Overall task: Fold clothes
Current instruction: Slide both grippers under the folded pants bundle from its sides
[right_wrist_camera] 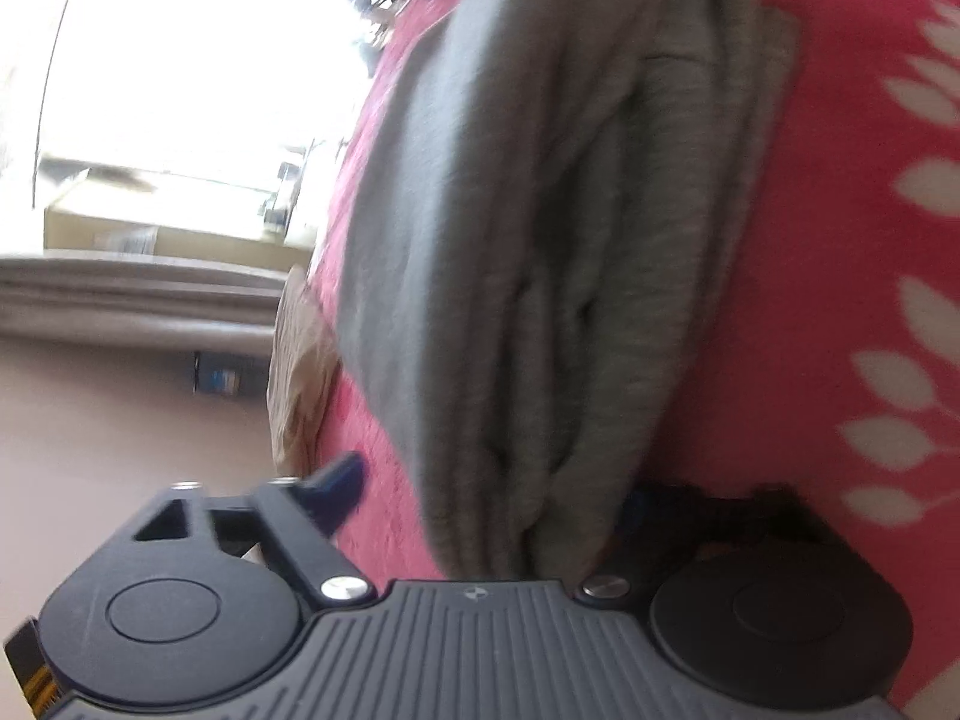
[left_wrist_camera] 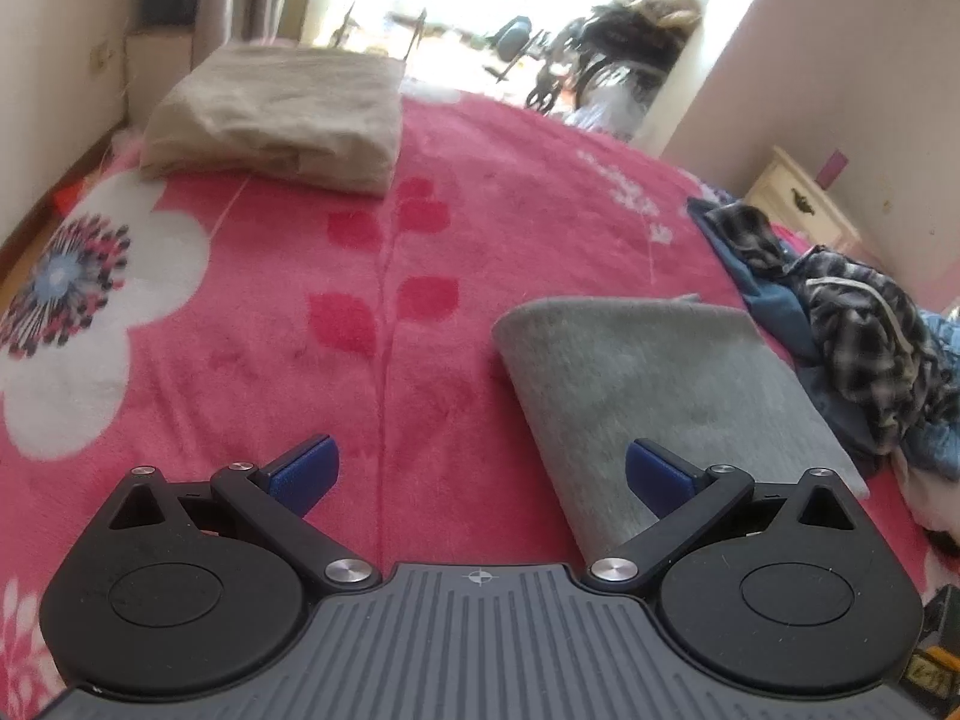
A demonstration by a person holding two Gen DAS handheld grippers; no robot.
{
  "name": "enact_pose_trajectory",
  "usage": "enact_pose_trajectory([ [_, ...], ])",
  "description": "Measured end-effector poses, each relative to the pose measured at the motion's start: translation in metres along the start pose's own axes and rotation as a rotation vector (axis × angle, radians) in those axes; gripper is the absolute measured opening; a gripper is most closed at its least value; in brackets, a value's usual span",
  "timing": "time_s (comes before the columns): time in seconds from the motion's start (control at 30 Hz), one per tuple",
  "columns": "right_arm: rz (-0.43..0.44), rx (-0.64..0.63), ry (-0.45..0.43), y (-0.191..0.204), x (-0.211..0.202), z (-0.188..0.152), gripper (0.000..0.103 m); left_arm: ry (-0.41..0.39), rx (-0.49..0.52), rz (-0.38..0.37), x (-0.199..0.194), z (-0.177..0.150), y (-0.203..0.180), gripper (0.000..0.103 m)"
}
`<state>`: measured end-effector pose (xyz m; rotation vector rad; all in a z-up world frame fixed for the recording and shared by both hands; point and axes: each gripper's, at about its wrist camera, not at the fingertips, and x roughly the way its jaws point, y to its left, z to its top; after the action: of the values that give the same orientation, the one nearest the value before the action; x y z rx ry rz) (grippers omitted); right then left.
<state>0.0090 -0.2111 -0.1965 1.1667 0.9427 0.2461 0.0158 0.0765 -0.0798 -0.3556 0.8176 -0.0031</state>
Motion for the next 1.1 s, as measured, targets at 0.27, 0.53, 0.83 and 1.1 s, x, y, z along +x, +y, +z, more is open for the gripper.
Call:
enact_pose_trajectory([
  [0.27,0.038,0.023,0.025,-0.004,0.002,0.012,0.047,0.118,-0.189,-0.195,0.032,-0.003,0.022,0.103],
  [0.53,0.139,0.079,0.029,0.007,-0.006,0.015,0.046,0.229,-0.37,-0.412,0.075,-0.008,0.04,0.103],
  [0.83,0.195,0.123,0.046,0.009,-0.009,0.025,0.045,0.331,-0.42,-0.541,0.131,0.01,0.018,0.103],
  [1.1,0.21,0.088,0.07,0.018,-0.004,0.035,0.046,0.379,-0.293,-0.594,0.148,0.007,-0.023,0.101],
])
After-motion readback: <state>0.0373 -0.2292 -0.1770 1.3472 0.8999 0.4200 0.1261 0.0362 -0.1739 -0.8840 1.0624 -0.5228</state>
